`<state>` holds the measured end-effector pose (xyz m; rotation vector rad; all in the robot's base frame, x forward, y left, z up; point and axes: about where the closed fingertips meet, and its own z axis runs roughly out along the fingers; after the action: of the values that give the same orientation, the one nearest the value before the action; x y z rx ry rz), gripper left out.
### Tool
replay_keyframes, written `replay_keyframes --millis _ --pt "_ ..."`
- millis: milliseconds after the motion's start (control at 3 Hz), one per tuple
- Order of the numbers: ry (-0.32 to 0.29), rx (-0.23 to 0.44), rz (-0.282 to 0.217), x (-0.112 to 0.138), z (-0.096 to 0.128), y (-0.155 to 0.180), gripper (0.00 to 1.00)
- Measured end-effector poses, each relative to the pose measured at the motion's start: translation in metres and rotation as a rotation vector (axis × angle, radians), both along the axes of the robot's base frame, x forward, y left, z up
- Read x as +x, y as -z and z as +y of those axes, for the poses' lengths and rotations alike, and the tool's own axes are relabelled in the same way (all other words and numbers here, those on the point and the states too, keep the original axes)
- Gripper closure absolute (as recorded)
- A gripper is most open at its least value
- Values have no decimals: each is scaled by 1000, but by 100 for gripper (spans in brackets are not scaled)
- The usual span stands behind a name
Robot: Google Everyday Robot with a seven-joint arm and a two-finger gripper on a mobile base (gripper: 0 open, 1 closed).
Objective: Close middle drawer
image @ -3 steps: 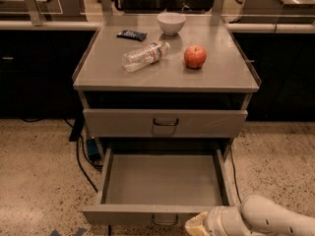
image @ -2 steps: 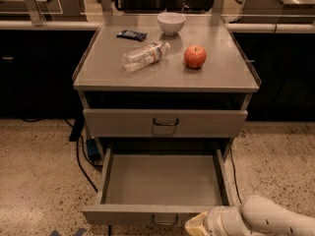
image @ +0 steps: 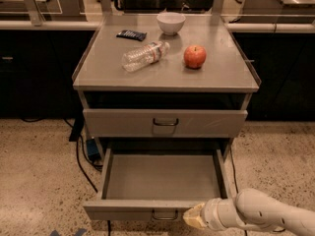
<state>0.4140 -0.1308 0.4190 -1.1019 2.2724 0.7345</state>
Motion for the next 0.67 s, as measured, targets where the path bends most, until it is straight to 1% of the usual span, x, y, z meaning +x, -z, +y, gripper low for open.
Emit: replay_keyframes --millis 333,667 --pt "30 -24 -85 39 -5 -11 100" --pt "112 -34 -103 62 -16 -16 100"
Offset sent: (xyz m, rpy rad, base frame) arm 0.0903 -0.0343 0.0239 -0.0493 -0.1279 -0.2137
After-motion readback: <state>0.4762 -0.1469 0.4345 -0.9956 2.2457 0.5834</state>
